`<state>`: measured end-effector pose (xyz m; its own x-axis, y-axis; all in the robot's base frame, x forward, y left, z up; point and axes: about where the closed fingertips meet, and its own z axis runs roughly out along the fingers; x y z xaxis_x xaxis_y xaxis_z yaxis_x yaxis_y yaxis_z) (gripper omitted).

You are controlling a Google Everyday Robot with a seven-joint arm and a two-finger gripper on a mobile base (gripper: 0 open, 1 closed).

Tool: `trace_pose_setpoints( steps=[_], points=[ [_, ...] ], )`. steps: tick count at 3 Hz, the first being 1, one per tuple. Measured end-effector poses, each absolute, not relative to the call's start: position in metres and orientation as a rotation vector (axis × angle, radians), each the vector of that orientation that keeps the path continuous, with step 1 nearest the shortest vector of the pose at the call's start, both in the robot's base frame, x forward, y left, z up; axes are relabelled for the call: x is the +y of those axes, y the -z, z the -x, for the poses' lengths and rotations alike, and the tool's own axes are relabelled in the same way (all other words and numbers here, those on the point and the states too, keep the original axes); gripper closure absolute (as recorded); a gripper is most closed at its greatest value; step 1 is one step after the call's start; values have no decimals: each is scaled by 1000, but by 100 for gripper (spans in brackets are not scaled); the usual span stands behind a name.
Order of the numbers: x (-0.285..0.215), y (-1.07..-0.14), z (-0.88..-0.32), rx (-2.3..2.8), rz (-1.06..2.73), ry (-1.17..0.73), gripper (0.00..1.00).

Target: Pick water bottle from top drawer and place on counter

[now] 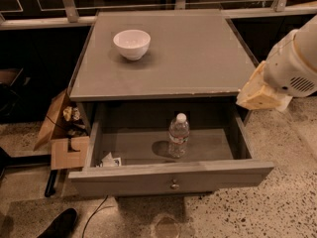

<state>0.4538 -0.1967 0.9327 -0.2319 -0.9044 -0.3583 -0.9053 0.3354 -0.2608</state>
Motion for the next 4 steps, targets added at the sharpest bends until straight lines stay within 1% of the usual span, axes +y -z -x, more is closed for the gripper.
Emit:
trace_pose_setpoints(
  steps=[1,2,3,4],
  points=[
    [-177,-884,-476,2120,1461,-72,99],
    [-165,-843,-500,2095,1336,-151,100],
    [-153,-789,-515,2124,1289,-189,100],
    [-153,-788,-514,2126,1290,-187,100]
  ],
)
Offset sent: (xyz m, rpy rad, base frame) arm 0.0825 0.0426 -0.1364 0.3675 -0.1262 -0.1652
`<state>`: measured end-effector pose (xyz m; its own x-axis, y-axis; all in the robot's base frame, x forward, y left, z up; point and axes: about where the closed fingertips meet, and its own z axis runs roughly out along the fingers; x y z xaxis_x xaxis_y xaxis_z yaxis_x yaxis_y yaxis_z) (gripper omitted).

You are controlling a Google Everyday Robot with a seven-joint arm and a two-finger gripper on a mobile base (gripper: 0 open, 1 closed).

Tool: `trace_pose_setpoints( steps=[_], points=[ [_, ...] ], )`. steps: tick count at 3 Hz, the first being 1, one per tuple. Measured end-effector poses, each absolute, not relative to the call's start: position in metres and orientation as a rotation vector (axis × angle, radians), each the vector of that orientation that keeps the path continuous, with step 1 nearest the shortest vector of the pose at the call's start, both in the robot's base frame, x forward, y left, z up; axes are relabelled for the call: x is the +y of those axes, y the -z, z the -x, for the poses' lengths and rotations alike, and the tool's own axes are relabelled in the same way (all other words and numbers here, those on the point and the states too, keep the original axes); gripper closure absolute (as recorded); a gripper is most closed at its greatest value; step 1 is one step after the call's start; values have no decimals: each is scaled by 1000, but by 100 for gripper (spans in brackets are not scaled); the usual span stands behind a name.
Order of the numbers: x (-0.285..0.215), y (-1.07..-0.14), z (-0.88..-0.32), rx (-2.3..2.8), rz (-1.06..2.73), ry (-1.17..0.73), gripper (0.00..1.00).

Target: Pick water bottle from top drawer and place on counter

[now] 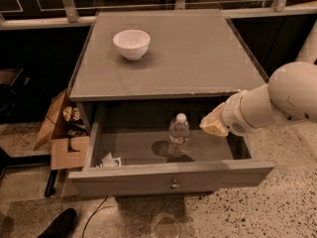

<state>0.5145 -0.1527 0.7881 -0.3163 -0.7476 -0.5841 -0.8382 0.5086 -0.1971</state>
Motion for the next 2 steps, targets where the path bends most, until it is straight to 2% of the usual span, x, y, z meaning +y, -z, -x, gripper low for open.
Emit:
trace_pose_setpoints(
  steps=[1,2],
  points=[
    [-150,-775,-514,2143,1292,-193,81],
    [-147,-759,-514,2164,1286,-216,58]
  ],
)
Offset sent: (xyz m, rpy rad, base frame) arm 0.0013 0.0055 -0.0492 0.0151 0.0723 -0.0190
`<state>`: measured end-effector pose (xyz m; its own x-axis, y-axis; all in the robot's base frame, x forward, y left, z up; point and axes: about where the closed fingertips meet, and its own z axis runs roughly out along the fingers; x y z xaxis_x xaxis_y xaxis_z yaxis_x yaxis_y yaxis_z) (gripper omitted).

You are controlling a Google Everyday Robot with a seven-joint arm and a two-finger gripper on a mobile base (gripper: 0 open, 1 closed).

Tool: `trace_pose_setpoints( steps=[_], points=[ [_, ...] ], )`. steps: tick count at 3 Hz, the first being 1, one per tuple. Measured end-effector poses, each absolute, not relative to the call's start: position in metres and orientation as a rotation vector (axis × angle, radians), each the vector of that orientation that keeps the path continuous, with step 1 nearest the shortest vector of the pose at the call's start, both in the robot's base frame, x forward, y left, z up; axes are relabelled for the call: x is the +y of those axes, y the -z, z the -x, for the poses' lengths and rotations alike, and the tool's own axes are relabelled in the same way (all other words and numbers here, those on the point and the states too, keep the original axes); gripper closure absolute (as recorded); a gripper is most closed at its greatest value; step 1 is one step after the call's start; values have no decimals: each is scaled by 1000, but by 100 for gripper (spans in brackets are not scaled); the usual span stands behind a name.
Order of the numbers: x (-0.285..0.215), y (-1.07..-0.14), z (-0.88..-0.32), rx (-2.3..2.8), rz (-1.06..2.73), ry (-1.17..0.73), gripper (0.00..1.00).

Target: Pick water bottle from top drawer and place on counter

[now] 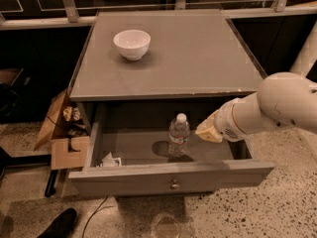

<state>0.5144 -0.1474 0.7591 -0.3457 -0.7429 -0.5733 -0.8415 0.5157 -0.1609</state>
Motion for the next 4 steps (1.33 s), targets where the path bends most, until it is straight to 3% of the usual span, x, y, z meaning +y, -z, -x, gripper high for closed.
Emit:
trace_pose_setpoints(
  steps=[2,3,4],
  points=[
    [-145,-739,-521,2160,1251,-228,11],
    [-147,-733,-525,2152,1234,-232,0],
    [-146,-727,-530,2140,1205,-250,0]
  ],
)
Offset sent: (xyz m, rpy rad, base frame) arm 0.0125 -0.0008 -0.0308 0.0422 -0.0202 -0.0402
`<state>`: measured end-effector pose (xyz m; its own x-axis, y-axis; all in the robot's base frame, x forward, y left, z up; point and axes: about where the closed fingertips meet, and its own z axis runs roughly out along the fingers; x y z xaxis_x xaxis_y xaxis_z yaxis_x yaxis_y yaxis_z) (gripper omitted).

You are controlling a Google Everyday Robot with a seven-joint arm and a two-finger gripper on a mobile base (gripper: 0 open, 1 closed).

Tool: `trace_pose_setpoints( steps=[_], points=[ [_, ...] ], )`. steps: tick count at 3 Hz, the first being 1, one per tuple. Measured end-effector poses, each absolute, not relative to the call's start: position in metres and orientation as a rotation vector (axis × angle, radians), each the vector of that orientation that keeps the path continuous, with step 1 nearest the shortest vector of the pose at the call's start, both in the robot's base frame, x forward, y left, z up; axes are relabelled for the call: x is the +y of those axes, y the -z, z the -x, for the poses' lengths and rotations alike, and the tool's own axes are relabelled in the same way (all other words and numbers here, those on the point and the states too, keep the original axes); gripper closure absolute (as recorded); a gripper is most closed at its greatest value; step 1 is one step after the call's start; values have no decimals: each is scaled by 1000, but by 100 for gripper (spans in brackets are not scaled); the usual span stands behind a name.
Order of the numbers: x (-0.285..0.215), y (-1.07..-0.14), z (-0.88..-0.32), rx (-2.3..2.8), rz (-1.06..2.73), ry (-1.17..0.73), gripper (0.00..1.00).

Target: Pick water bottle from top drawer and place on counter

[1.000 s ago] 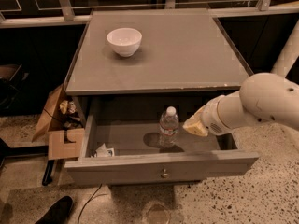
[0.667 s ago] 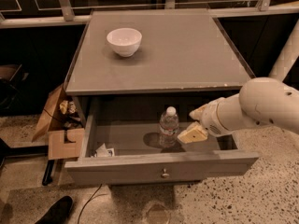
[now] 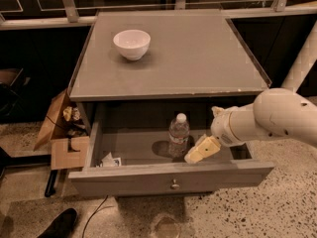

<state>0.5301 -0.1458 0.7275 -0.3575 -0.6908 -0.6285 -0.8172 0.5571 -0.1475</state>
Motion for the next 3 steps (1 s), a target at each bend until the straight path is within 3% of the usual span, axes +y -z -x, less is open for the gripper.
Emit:
trace_pose_setpoints(
  steps=[3],
  points=[
    [-110,-696,-563,1999,1023,-472,0]
  ],
)
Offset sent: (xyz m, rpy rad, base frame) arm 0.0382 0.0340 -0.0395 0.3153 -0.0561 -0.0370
